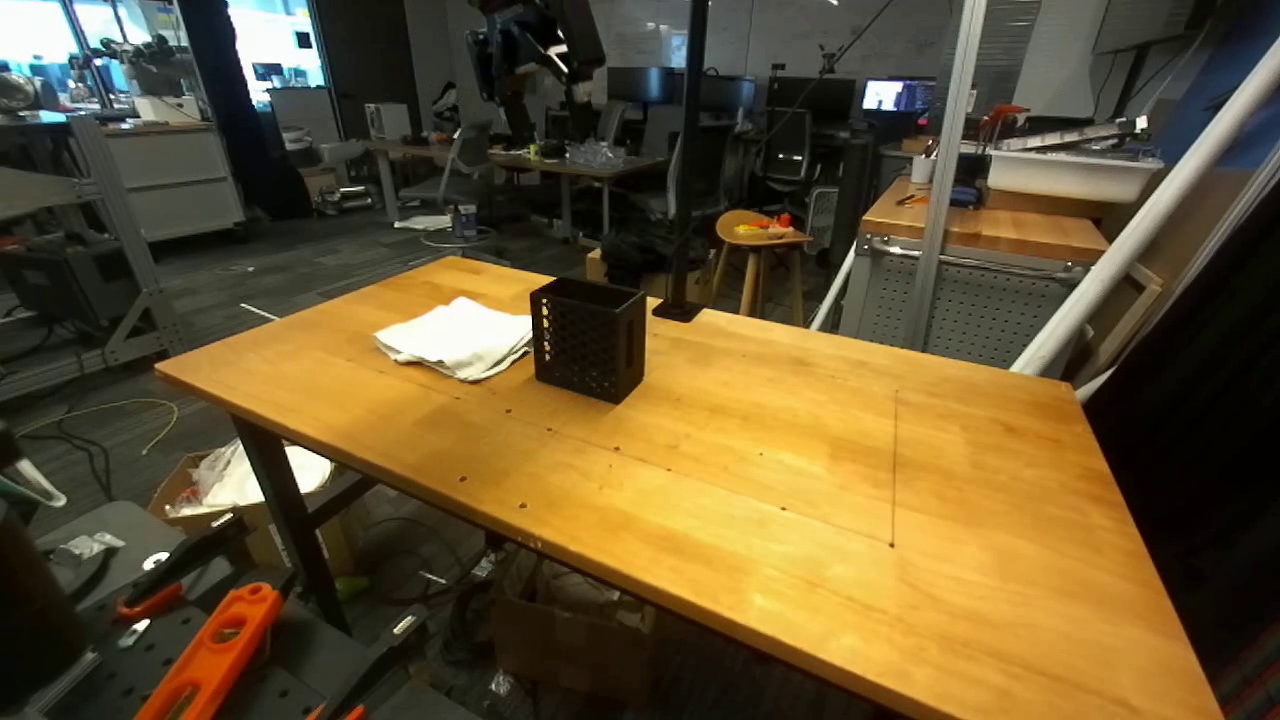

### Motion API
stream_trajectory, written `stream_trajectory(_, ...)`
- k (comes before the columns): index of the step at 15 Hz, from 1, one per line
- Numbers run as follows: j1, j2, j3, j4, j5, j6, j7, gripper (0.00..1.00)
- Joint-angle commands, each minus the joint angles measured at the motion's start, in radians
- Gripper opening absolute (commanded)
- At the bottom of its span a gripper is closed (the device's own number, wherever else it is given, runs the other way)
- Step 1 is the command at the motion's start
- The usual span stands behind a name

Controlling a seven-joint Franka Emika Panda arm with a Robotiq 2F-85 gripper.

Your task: Put the towel in the black basket

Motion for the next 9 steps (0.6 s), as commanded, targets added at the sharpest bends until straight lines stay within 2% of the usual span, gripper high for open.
stream_trajectory(1,0.033,0.145,0.029,0.173,-0.004,-0.039,0.142,1.00)
stream_trajectory(9,0.191,0.343,0.080,0.403,-0.002,-0.068,0.397,1.00)
